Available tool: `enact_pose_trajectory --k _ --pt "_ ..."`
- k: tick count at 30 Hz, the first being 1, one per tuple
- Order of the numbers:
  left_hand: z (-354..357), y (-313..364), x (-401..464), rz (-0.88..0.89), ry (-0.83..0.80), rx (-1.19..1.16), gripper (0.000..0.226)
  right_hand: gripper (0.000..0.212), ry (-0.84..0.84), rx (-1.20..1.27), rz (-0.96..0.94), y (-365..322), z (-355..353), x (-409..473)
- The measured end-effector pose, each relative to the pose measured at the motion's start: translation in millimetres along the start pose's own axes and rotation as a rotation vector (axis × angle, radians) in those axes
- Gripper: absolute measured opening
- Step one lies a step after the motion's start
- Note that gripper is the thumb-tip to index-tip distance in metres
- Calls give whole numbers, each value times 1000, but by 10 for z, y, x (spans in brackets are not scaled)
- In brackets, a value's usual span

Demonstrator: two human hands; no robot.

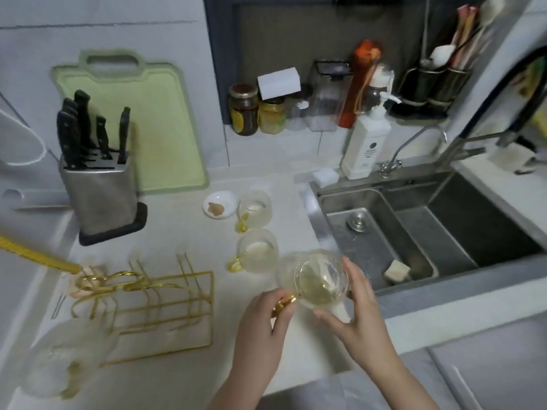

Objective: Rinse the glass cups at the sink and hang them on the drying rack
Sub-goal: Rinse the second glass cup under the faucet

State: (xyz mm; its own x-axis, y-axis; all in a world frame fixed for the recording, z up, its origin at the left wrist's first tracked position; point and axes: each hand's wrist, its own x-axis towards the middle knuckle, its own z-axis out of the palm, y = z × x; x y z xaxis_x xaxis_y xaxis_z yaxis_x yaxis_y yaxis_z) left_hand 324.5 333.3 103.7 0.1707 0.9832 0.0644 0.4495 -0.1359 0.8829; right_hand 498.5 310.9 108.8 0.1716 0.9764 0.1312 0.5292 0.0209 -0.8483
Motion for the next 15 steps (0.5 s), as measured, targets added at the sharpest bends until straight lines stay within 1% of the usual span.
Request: enact_pose_trajectory --k 1,2,5,8,11,13,15 --pt "111 50 25 13 -24 -15 39 90 30 -8 18 52 -107 -35" --pt "232 102 48 30 -48 -27 42 91 63 -7 45 117 -216 -70" --pt "611 337 108 80 -124 -33 34 95 157 5 125 345 -592 -178" --pt "1060 643 180 129 -190 -29 24 95 242 -11 140 581 -1034 -270" --pt "1590 991 191 205 -216 -27 18 95 323 -15 157 849 -1542 -380" --pt "1972 1233 146 179 -232 -64 21 96 351 -16 165 1018 -1912 -438" --pt "2373 1446 122 80 -267 -193 21 97 364 -25 164 1208 -2288 -476"
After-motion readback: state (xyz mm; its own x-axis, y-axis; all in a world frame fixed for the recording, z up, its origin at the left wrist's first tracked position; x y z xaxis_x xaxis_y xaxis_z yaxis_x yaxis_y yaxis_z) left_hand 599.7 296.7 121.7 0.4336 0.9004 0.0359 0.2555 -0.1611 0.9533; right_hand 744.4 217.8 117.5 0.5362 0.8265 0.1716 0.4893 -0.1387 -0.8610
